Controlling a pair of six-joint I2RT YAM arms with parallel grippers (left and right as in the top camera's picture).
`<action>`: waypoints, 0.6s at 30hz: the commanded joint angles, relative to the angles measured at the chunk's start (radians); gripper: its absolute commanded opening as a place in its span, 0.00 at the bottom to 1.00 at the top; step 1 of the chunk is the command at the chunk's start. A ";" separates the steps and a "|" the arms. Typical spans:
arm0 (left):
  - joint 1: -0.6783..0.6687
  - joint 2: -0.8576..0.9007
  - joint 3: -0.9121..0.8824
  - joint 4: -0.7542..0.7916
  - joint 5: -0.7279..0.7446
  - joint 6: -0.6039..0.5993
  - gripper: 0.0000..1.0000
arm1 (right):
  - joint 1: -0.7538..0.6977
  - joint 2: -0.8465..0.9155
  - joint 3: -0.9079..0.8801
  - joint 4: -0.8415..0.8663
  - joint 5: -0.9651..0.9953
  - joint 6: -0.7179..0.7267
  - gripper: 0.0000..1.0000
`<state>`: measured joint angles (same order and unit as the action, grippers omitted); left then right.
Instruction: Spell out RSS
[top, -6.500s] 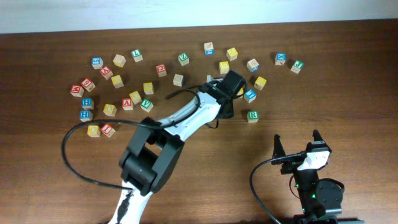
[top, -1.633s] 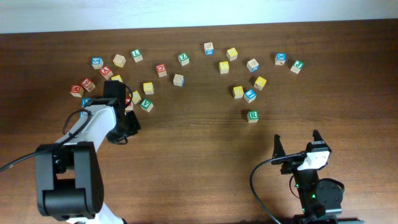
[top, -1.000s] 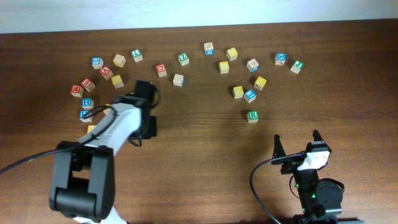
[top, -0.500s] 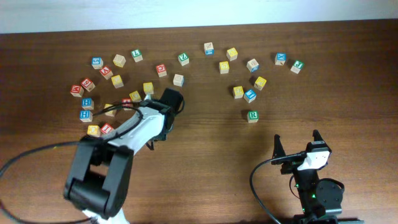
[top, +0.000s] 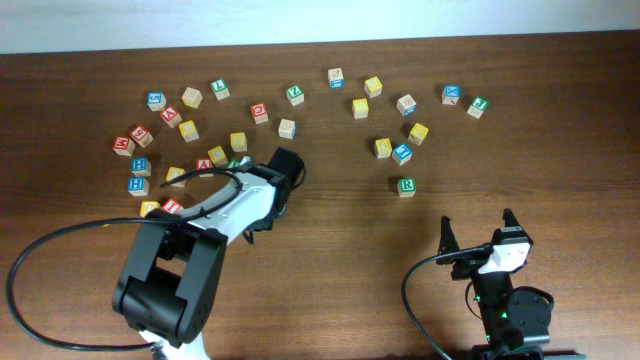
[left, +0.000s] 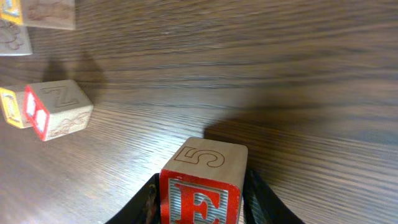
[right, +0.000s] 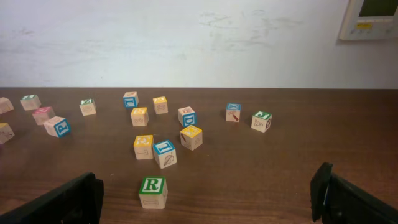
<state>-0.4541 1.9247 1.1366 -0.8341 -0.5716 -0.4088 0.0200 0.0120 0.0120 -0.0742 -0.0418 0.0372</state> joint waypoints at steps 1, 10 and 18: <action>-0.029 0.035 0.023 -0.013 0.059 -0.010 0.25 | -0.007 -0.006 -0.006 -0.004 0.008 -0.004 0.98; -0.029 0.035 0.031 -0.036 -0.091 -0.010 0.21 | -0.007 -0.006 -0.006 -0.004 0.008 -0.004 0.98; 0.004 0.039 0.029 -0.034 -0.319 -0.096 0.21 | -0.007 -0.006 -0.006 -0.004 0.008 -0.004 0.98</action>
<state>-0.4740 1.9469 1.1606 -0.8745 -0.7704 -0.4408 0.0200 0.0120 0.0120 -0.0742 -0.0418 0.0368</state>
